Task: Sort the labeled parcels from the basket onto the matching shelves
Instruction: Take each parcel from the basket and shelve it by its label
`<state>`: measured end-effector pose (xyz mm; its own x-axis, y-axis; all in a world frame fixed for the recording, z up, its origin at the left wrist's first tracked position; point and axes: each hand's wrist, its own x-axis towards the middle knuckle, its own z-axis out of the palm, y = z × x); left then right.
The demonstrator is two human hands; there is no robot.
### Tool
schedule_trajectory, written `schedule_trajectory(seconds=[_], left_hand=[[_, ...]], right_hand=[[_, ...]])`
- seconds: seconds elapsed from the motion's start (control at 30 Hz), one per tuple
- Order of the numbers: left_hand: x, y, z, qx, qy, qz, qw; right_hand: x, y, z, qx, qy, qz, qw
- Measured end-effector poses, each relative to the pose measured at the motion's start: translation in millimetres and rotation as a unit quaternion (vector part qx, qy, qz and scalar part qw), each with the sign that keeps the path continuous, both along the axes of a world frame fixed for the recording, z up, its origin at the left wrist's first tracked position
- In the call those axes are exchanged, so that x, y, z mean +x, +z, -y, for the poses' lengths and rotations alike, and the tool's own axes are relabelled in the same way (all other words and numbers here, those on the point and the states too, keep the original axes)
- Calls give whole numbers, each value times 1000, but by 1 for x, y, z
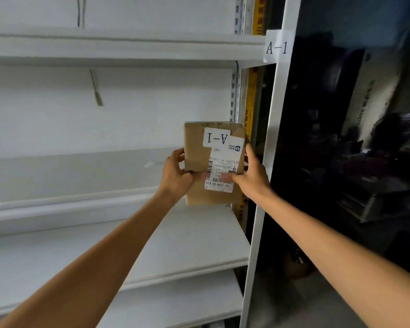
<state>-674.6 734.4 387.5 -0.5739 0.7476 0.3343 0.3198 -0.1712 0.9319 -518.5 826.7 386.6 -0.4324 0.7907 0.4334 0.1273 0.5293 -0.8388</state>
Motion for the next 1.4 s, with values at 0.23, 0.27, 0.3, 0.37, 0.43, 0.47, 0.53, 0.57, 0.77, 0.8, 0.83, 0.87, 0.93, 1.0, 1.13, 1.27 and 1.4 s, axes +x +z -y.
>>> schedule_trajectory(seconds=[0.23, 0.27, 0.3, 0.37, 0.43, 0.47, 0.53, 0.57, 0.77, 0.8, 0.83, 0.87, 0.93, 1.0, 1.13, 1.27, 1.4], left_hand=[[-25, 20, -68, 10, 27, -17, 999], [-27, 18, -76, 3, 30, -16, 999], [-28, 15, -84, -4, 32, -16, 999], [-28, 3, -97, -13, 39, -13, 999], [-26, -9, -107, -11, 52, -22, 998], [-24, -12, -112, -9, 56, -31, 998], [-23, -15, -120, -9, 58, -47, 997], [-23, -16, -123, -10, 55, -53, 997], [-23, -12, -127, -30, 36, -55, 997], [-24, -9, -125, -43, 31, -57, 997], [-24, -5, -121, -60, 28, -61, 996], [-24, -1, -115, -75, 30, -66, 995], [-25, 6, -100, -102, 48, -72, 991], [-32, 12, -80, -123, 70, -86, 986], [-52, 20, -12, -176, 99, -180, 963], [-77, 16, 89, -272, 167, -315, 894], [-99, -2, 204, -354, 238, -317, 847]], right_hand=[[-32, 16, -62, 20, -14, -38, 999], [-35, 15, -71, 22, -19, -32, 999], [-38, 12, -79, 21, -25, -26, 999], [-43, 1, -94, 7, -32, -18, 999], [-45, -11, -108, -7, -44, -19, 999], [-46, -14, -114, -10, -50, -19, 999], [-46, -17, -124, -14, -52, -19, 998], [-46, -18, -127, -16, -51, -21, 998], [-42, -16, -121, 24, -87, 6, 996], [-41, -15, -116, 39, -107, 14, 993], [-40, -13, -110, 61, -130, 18, 989], [-40, -11, -104, 96, -153, 20, 983], [-40, -7, -94, 185, -200, 44, 961], [-42, -2, -85, 270, -238, 100, 927], [-64, 3, -41, 281, -110, 161, 940], [-113, -6, 30, 217, 92, 246, 940], [-167, -17, 121, 224, 229, 276, 906]])
